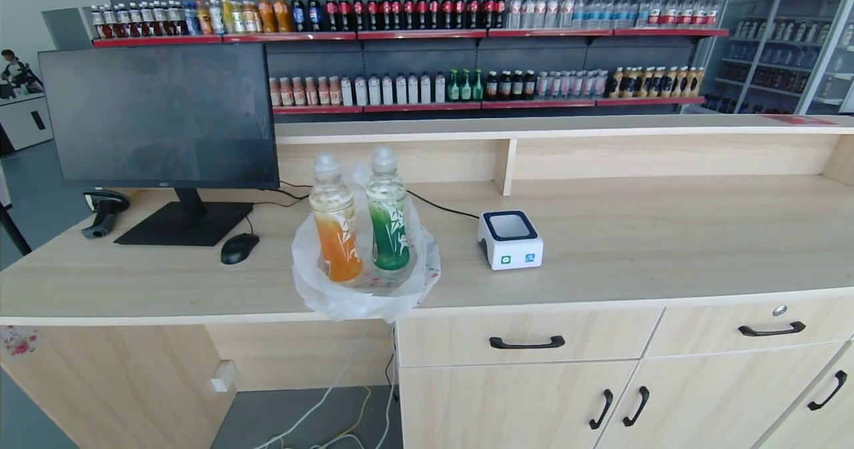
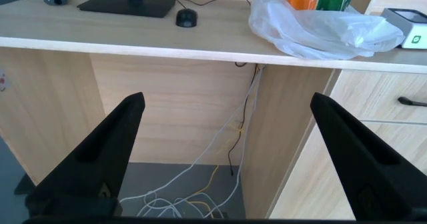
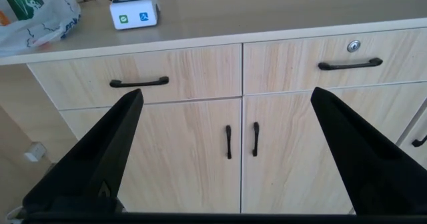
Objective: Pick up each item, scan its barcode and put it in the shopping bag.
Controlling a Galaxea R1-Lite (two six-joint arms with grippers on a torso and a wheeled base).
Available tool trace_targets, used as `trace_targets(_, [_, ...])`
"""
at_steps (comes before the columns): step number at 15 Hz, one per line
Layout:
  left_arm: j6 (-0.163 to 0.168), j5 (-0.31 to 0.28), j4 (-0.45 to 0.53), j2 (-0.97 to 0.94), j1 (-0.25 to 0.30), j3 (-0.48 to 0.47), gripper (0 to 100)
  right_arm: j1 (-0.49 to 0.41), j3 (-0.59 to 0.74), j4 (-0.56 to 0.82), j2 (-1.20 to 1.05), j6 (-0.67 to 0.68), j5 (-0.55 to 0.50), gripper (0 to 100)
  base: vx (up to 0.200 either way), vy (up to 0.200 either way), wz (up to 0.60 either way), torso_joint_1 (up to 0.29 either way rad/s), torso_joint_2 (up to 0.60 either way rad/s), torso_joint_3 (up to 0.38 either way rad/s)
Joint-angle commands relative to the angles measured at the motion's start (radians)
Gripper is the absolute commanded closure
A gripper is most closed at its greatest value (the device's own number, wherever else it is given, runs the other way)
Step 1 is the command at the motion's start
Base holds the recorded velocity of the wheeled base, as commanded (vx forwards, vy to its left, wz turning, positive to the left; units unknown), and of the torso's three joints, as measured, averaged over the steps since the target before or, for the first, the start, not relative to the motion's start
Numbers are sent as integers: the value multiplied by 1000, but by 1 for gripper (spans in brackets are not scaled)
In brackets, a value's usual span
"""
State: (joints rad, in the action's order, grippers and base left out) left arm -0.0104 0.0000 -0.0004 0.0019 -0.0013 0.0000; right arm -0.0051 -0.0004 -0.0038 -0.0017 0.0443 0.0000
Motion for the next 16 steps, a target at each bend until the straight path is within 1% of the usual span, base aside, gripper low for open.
trace_targets(1, [0, 0, -1, 0, 1, 0, 0, 1, 0, 1, 2, 0, 0, 0, 0, 0, 0, 0, 0, 0])
trace_targets(7, [-3, 0, -1, 0, 1, 0, 0, 1, 0, 1, 2, 0, 0, 0, -200, 0, 0, -3, 4, 2])
trace_targets(16, [1, 0, -1, 0, 1, 0, 0, 1, 0, -1, 2, 2, -2, 0, 0, 0, 0, 0, 0, 0])
